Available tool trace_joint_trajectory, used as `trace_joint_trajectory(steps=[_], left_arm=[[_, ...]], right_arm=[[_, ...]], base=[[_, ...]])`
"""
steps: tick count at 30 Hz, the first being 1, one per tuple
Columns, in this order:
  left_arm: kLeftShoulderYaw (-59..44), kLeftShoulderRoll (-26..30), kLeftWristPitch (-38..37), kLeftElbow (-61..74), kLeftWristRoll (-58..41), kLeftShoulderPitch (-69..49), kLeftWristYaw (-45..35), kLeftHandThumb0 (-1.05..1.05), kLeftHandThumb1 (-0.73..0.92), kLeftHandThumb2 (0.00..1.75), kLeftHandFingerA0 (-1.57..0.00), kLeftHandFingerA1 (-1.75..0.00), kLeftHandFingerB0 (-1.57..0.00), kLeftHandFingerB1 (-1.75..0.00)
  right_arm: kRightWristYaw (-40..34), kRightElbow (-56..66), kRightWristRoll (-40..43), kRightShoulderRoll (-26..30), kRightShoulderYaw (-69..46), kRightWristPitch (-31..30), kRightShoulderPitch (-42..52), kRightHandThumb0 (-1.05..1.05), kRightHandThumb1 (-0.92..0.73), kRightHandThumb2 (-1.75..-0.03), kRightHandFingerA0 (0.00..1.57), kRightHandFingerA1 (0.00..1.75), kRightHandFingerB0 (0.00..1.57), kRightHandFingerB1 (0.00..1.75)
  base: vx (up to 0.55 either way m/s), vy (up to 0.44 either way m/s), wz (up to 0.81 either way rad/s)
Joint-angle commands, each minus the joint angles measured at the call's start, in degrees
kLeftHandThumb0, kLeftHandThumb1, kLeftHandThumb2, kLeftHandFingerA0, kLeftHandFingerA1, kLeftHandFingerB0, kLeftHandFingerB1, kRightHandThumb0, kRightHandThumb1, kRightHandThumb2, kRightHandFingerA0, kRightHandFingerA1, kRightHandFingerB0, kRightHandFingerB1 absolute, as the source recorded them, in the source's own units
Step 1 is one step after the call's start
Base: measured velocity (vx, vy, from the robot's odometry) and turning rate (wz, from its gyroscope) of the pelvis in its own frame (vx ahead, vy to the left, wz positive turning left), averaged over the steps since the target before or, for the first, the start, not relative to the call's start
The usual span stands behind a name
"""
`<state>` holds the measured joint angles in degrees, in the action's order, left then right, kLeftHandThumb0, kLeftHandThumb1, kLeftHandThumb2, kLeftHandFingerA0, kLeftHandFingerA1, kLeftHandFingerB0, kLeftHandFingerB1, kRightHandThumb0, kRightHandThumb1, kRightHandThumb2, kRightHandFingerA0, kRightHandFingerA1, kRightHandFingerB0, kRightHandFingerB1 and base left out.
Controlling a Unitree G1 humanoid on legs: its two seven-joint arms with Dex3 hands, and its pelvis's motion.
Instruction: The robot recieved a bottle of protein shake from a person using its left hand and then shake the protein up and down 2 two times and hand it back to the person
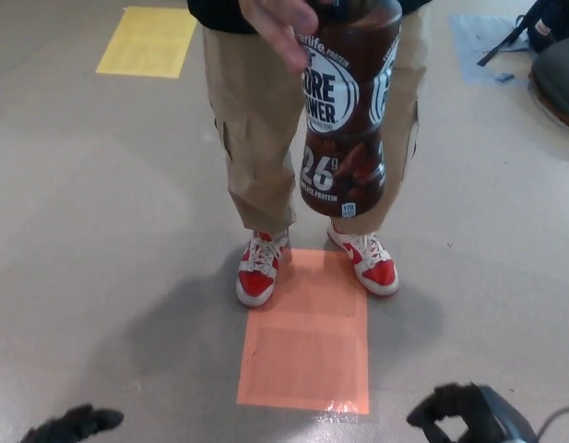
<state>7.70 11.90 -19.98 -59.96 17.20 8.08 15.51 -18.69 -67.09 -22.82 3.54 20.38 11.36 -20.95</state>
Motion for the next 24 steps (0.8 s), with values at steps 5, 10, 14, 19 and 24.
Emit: trace_joint_trajectory(steps=[5, 10, 14, 19, 24], left_arm=[[1.8, 3.7, -16.8, -1.9, 3.3, 2.3, 8.2, -0.21, 0.81, 0.65, -0.78, -0.46, -0.62, -0.43], [0.8, 5.0, -18.2, 8.0, 0.0, 2.2, 0.6, -0.20, 0.82, 0.64, -0.80, -0.46, -0.65, -0.44], [-1.1, 6.7, -16.3, 21.1, -6.4, 1.5, -8.7, -0.22, 0.78, 0.64, -0.78, -0.47, -0.63, -0.43], [-2.5, 9.9, -1.4, 41.4, -16.3, 0.1, -21.9, -0.31, 0.62, 0.58, -0.72, -0.48, -0.45, -0.37], [-2.7, 13.7, 13.3, 53.0, -28.5, 0.0, -34.0, -0.56, 0.47, 0.73, -0.35, -0.49, -0.14, -0.37]], right_arm=[[-13.4, -6.1, -5.0, -0.2, 3.0, 10.1, -2.9, -0.46, -0.60, -1.05, 0.95, 1.03, 0.92, 0.77], [-14.2, -7.1, -5.4, -0.3, 3.3, 10.9, -2.8, -0.46, -0.59, -1.06, 0.97, 1.02, 0.92, 0.77], [-15.2, -7.7, -6.1, -0.5, 3.7, 11.3, -2.8, -0.48, -0.62, -1.02, 0.99, 1.02, 0.92, 0.77], [-15.7, -8.1, -6.5, -0.6, 3.9, 11.3, -2.7, -0.49, -0.62, -1.04, 1.00, 1.11, 0.93, 0.78], [-16.3, -8.2, -7.0, -0.5, 4.1, 11.0, -2.6, -0.47, -0.55, -1.17, 1.02, 1.08, 0.90, 0.86]], base=[[0.00, 0.000, 0.00], [0.00, 0.000, 0.00], [0.00, 0.000, 0.00], [0.00, 0.000, 0.00], [0.00, 0.000, 0.00]])
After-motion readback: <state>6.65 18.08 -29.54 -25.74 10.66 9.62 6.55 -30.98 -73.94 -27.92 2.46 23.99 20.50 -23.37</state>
